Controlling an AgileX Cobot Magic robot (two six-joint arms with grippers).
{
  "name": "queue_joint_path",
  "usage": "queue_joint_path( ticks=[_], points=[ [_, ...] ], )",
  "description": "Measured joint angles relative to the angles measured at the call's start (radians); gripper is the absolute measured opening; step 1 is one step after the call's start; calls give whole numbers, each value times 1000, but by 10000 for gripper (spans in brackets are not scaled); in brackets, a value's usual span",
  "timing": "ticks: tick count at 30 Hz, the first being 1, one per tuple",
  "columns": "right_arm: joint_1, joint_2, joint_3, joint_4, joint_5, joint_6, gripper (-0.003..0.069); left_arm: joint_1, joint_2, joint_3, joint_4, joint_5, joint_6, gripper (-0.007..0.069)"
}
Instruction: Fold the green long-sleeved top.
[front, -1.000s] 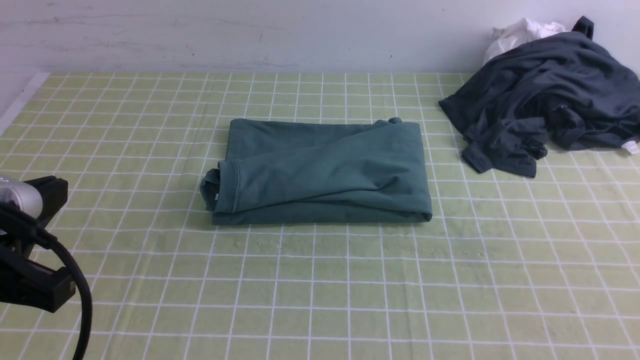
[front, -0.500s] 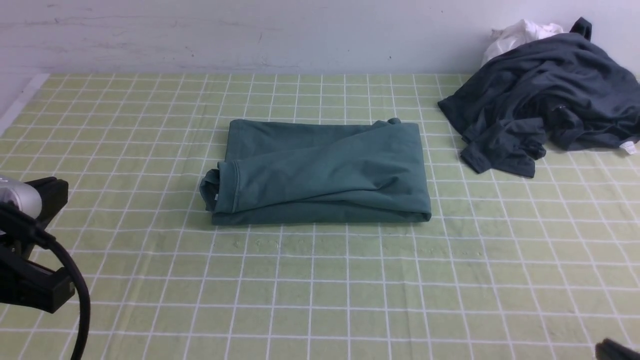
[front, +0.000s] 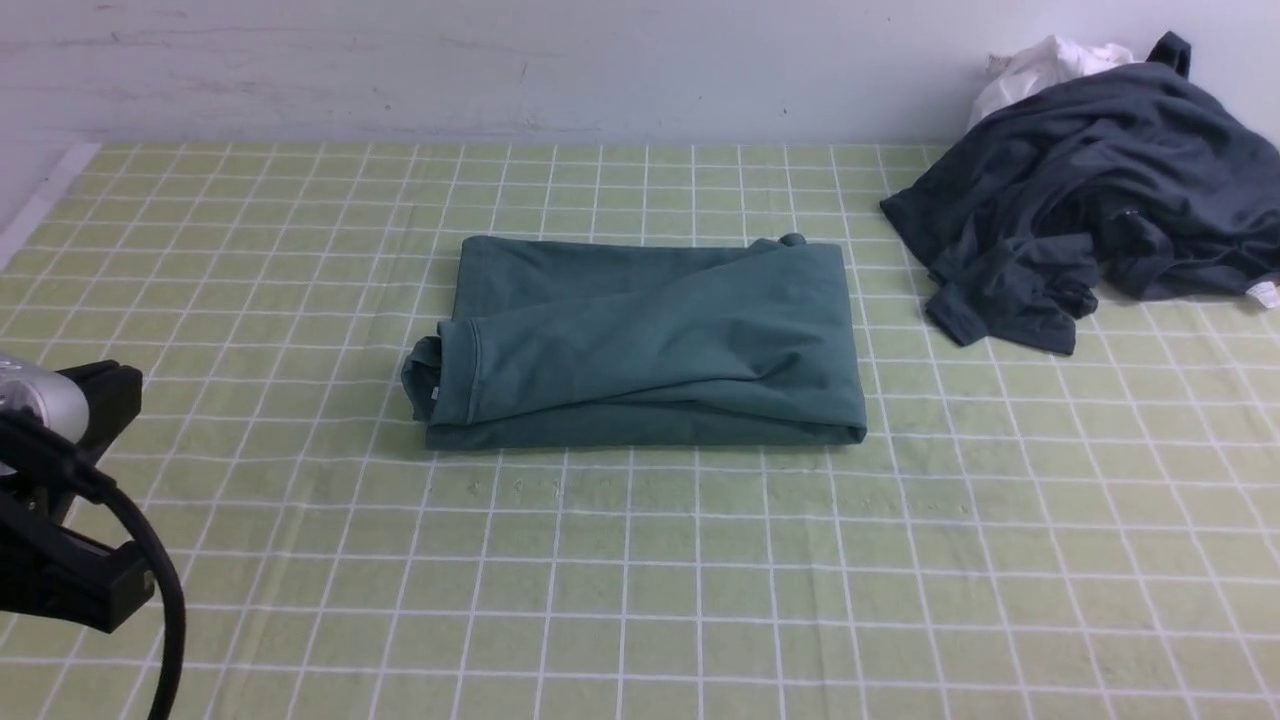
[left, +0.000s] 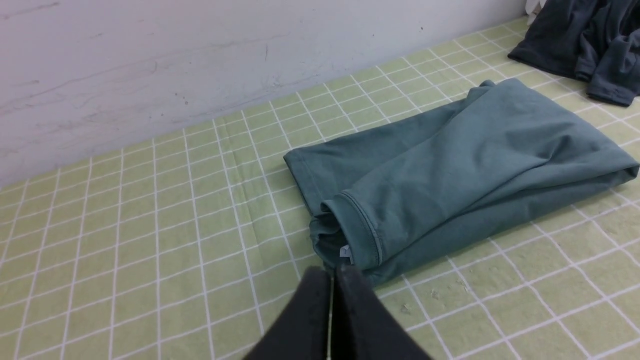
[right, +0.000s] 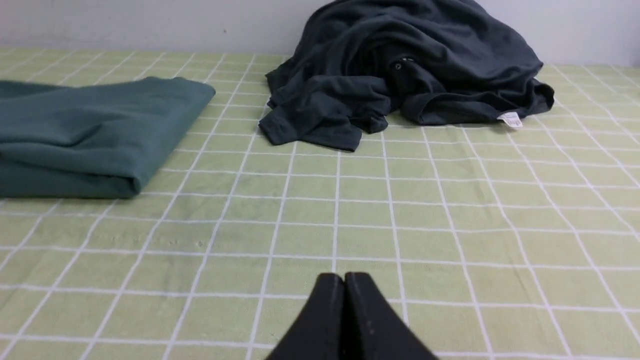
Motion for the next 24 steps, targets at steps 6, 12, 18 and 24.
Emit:
queue_joint_path(
  ticks=[6, 12, 18, 24],
  points=[
    [-3, 0, 0, -1, 1, 8, -14, 0, 0, 0, 0, 0, 0, -4],
    [-3, 0, 0, -3, 2, 8, -14, 0, 0, 0, 0, 0, 0, -4],
    [-3, 0, 0, -3, 2, 8, -14, 0, 0, 0, 0, 0, 0, -4],
    [-3, 0, 0, -4, 2, 9, -14, -14, -29, 14, 0, -9, 0, -4]
  ],
)
